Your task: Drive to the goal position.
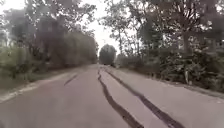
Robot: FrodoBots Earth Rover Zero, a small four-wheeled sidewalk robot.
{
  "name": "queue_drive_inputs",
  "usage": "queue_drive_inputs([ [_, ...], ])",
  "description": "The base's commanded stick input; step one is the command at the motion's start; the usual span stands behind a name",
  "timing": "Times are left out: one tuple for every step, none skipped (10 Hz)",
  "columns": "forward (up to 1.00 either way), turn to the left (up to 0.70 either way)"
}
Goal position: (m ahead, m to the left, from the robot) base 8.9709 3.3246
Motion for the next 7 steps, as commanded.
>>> queue_drive_inputs([
  [1.0,0.0],
  [1.0,0.0],
  [1.0,0.0],
  [1.0,0.0],
  [1.0,0.0],
  [1.0,0.0],
  [1.0,0.0],
])
